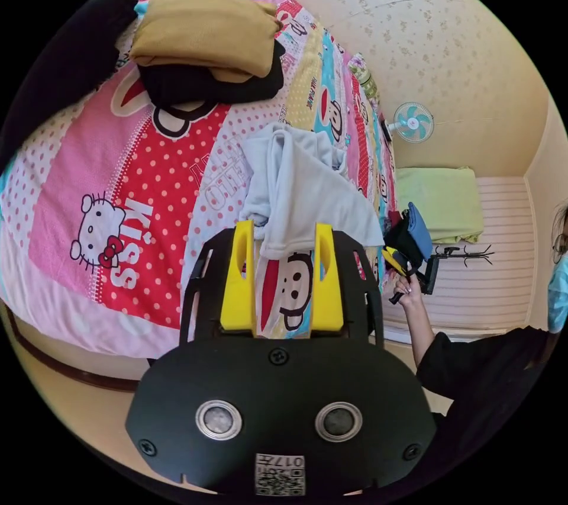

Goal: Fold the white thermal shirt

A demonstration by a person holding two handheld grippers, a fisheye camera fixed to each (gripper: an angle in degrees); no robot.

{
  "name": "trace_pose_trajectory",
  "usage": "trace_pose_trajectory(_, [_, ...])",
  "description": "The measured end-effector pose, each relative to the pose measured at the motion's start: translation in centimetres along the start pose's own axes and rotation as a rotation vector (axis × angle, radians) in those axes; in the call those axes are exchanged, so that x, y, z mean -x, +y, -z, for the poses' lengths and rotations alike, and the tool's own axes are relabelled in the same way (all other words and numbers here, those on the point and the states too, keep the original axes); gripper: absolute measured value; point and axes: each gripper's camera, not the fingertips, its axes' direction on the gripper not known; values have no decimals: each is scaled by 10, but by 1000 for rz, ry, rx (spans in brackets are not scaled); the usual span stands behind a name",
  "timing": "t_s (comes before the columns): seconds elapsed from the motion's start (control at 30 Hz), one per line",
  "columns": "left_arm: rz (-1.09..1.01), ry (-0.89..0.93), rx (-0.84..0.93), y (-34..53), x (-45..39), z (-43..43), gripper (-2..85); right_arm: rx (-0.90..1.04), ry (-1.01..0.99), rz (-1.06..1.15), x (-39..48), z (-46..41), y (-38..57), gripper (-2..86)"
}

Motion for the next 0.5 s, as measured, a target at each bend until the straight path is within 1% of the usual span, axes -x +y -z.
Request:
trace_pose_trajectory(0.03, [18, 21, 25, -1, 4, -11, 139, -21, -14, -20, -6, -1, 0, 132])
trace_pose_trajectory(0.07, [39, 11, 60, -4, 7, -22, 136, -28, -77, -77, -20, -7, -3, 130])
trace_pose_trajectory(0.1, [50, -11, 70, -5, 8, -27, 135, 16, -163, -143, -35, -18, -8, 124])
trace_pose_trajectory(0.13, [60, -50, 87, -4, 11, -32, 121, 43, -210, -162, -40, -24, -10, 121])
trace_pose_trajectory(0.2, [72, -30, 92, 6, 18, -28, 80, 18, -359, -139, -47, -17, -2, 78])
trace_pose_trajectory(0.23, [69, 41, 79, 18, 22, -17, 55, 6, -385, -133, -48, -9, 3, 69])
trace_pose_trajectory(0.27, [52, 163, 76, 33, 24, -5, 40, -17, -449, -123, -52, 11, 17, 58])
trace_pose_trajectory(0.33, [21, 304, 105, 57, 23, 18, 37, -46, -618, -77, -59, 46, 46, 51])
trace_pose_trajectory(0.37, [-22, 382, 153, 74, 19, 33, 36, -52, -754, -37, -64, 70, 68, 48])
trace_pose_trajectory(0.4, [-44, 423, 187, 82, 17, 41, 36, -52, -864, -3, -68, 95, 91, 47])
trace_pose_trajectory(0.47, [-102, 592, 315, 112, 11, 71, 35, -85, -944, 22, -70, 131, 119, 45])
trace_pose_trajectory(0.5, [-103, 628, 332, 117, 10, 78, 35, -120, -953, 15, -71, 149, 129, 44])
